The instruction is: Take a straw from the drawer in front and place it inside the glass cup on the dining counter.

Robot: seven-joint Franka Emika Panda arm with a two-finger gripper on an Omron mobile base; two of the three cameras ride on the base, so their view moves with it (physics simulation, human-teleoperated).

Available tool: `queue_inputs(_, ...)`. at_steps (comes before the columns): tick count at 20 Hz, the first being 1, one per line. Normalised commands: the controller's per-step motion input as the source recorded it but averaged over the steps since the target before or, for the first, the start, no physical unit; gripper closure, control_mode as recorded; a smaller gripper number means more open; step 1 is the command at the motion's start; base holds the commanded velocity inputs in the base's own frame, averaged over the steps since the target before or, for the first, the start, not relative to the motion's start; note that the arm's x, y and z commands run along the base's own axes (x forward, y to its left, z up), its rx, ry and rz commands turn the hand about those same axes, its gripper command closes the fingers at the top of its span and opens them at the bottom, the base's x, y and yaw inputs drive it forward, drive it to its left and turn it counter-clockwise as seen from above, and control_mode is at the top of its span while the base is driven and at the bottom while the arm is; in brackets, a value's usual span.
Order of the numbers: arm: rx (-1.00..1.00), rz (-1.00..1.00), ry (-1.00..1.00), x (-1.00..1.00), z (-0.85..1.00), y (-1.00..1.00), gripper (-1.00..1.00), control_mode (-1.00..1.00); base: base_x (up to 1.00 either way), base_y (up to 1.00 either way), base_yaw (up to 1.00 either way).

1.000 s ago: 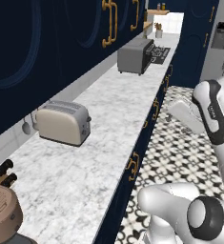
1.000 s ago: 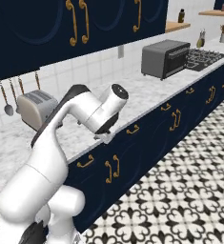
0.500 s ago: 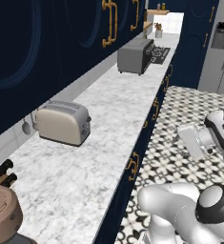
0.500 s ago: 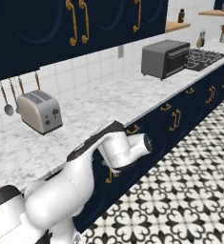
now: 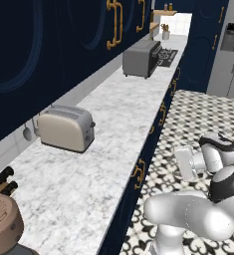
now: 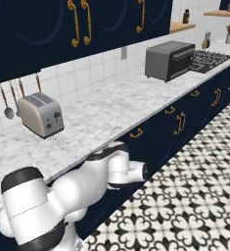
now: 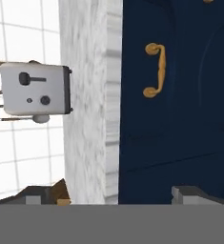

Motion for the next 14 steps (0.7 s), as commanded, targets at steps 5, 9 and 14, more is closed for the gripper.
queue_inputs(5,0.07,0.0,0.0,0.6,-0.43,0.45,-1.0,-1.0,0.0,0.0,0.0)
queue_inputs(9,0.08,0.0,0.0,0.64,-0.51,0.39,-1.0,-1.0,0.0,0.0,0.0)
queue_inputs(14,0.09,0.0,0.0,0.36,-0.66,0.04,-1.0,-1.0,0.0,0.0,0.0)
